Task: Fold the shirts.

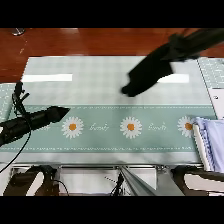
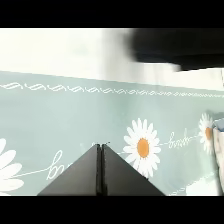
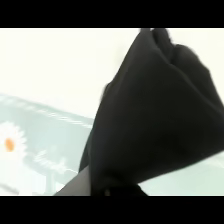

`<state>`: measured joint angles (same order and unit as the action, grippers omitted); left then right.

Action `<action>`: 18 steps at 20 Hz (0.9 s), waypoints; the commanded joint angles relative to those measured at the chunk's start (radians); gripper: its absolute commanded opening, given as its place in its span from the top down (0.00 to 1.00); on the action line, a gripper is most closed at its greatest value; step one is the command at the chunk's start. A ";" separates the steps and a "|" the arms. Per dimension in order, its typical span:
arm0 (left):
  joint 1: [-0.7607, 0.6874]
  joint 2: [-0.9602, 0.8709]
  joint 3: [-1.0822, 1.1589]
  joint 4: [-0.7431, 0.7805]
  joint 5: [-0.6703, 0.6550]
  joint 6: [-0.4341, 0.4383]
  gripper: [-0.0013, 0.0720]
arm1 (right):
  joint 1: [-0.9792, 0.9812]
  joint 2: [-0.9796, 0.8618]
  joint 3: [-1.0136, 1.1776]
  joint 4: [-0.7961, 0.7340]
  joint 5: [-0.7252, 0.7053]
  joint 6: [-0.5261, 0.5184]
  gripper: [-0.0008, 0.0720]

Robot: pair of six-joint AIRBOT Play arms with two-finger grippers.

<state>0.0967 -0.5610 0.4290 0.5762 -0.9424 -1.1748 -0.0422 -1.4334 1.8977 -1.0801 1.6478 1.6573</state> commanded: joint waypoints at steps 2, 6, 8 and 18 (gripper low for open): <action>0.000 0.000 0.000 0.000 0.000 0.038 0.94 | -0.300 0.121 0.048 -0.079 0.208 0.135 0.96; 0.000 0.000 0.000 0.000 0.001 0.038 0.94 | -0.563 0.296 -0.042 -0.165 0.209 0.175 0.96; 0.000 0.000 0.000 0.000 0.001 0.039 0.94 | -0.676 0.393 -0.138 -0.264 0.209 0.166 0.96; 0.000 0.000 0.000 0.000 0.021 0.037 0.94 | -1.047 0.762 -0.683 -0.680 0.207 0.062 0.20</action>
<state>0.0967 -0.5613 0.4290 0.5762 -0.9230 -1.1362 -1.0248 -0.7467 1.3399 -1.6718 1.8515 1.7382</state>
